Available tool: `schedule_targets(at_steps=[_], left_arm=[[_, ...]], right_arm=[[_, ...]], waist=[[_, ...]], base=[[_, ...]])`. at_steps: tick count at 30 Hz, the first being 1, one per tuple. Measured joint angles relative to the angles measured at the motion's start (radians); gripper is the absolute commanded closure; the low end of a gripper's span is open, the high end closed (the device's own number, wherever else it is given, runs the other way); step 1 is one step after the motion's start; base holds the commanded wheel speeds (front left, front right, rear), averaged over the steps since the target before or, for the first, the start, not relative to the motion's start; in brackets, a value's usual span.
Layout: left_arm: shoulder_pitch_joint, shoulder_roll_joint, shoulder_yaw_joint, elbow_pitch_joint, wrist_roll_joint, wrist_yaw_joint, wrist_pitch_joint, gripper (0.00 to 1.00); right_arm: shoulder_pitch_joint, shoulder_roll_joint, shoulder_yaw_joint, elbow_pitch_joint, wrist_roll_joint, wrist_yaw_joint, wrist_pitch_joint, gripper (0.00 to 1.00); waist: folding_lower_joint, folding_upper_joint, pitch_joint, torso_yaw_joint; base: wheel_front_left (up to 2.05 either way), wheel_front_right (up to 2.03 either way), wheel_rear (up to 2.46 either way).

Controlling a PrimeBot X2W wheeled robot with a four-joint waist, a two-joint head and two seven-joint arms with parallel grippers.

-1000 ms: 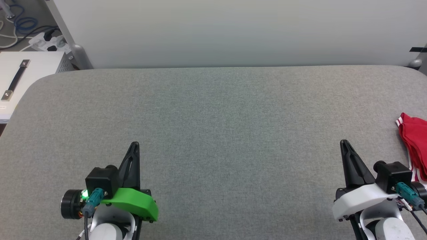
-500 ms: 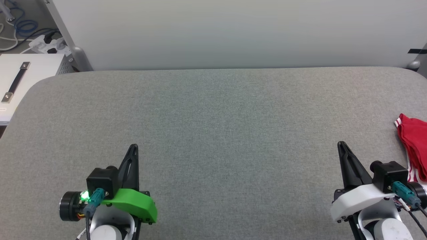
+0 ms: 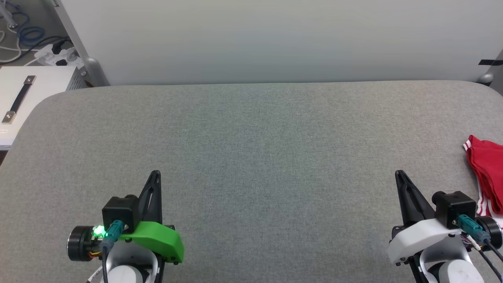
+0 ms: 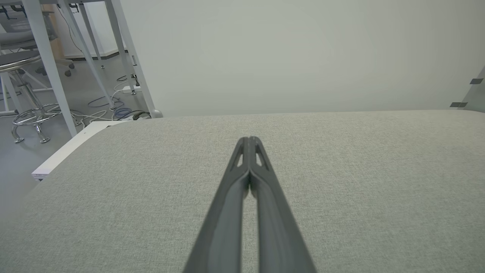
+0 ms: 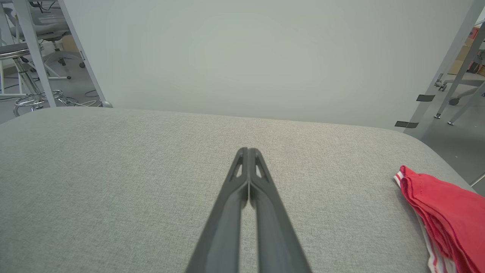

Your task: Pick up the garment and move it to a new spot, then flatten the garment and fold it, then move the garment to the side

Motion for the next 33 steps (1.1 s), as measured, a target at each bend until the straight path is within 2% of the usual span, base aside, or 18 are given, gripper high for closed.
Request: schedule_targets(at_steps=[33], left_arm=[[0.005, -0.003, 0.019, -0.032, 0.052, 0.035, 0.068, 1.00]], right_arm=[[0.017, 0.017, 0.001, -0.025, -0.046, 0.000, 0.062, 1.00]], waist=[[0.0000, 0.0000, -0.018, -0.005]], base=[[0.00, 0.00, 0.00]])
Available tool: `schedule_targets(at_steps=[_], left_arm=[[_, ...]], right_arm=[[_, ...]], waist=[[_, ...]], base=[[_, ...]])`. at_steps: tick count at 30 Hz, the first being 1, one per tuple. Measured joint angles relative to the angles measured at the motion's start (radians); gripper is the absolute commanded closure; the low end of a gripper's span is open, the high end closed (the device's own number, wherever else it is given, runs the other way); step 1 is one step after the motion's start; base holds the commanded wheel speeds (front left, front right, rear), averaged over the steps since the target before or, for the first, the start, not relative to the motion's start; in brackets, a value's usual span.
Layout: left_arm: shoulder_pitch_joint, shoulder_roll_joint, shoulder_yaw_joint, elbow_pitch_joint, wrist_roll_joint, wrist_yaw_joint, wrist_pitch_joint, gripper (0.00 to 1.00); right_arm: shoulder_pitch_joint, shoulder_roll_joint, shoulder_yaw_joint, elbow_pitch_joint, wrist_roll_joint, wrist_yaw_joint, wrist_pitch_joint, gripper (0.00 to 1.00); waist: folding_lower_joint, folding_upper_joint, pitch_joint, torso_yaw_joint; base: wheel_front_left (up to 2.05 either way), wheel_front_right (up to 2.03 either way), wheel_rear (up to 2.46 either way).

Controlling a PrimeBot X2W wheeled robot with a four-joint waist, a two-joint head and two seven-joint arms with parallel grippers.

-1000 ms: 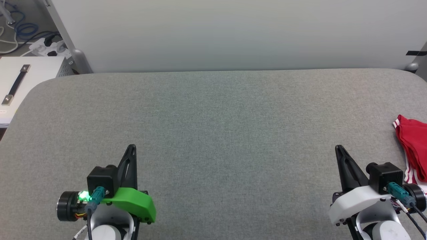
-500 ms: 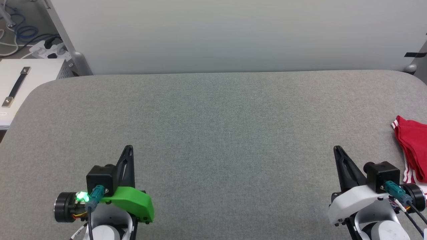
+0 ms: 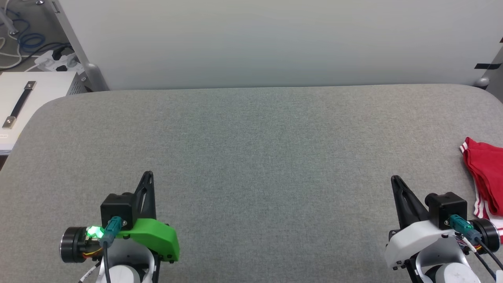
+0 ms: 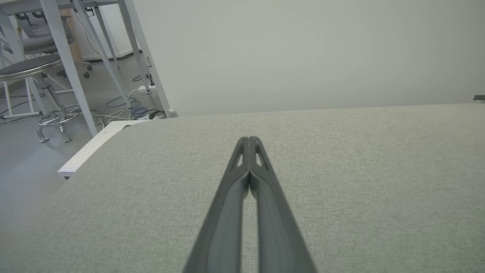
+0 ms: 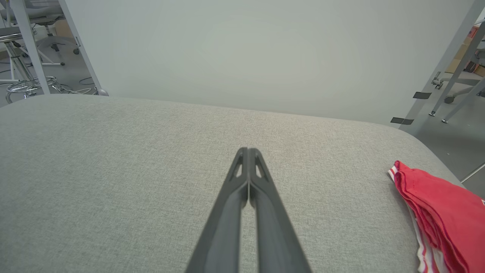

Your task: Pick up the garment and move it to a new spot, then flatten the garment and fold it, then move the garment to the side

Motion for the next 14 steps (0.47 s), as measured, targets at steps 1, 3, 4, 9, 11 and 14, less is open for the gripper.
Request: schedule_targets(at_steps=[1, 3, 4, 9, 11, 14], left_arm=[[0.000, 0.000, 0.000, 0.000, 0.000, 0.000, 0.001, 1.00], [0.000, 0.000, 0.000, -0.001, 0.000, 0.000, 0.001, 1.00], [0.000, 0.000, 0.001, -0.001, 0.000, 0.000, 0.001, 1.00], [0.000, 0.000, 0.001, -0.002, 0.000, 0.000, 0.001, 1.00], [0.000, -0.001, 0.001, -0.002, 0.000, 0.000, 0.001, 1.00], [0.000, -0.001, 0.001, -0.002, 0.000, 0.000, 0.001, 1.00]], right_arm=[[0.001, 0.000, 0.000, 0.000, 0.000, 0.000, 0.000, 1.00], [0.002, 0.001, 0.000, -0.001, 0.000, 0.000, 0.000, 1.00], [0.002, 0.001, 0.000, -0.001, 0.000, 0.000, 0.000, 1.00], [0.002, 0.001, 0.001, -0.001, 0.000, 0.000, 0.000, 1.00], [0.002, 0.001, 0.001, -0.001, 0.000, 0.000, 0.000, 1.00], [0.002, 0.001, 0.000, -0.001, 0.000, 0.000, 0.000, 1.00]], waist=[[0.0000, 0.0000, 0.000, 0.000], [0.0000, 0.0000, 0.000, 0.000], [0.0000, 0.0000, 0.000, 0.000], [0.0000, 0.0000, 0.000, 0.000], [0.0000, 0.0000, 0.000, 0.000], [0.0000, 0.0000, 0.000, 0.000]], base=[[0.00, 0.00, 0.00], [0.00, 0.00, 0.00], [0.00, 0.00, 0.00], [0.00, 0.00, 0.00], [0.00, 0.00, 0.00], [0.00, 0.00, 0.00]])
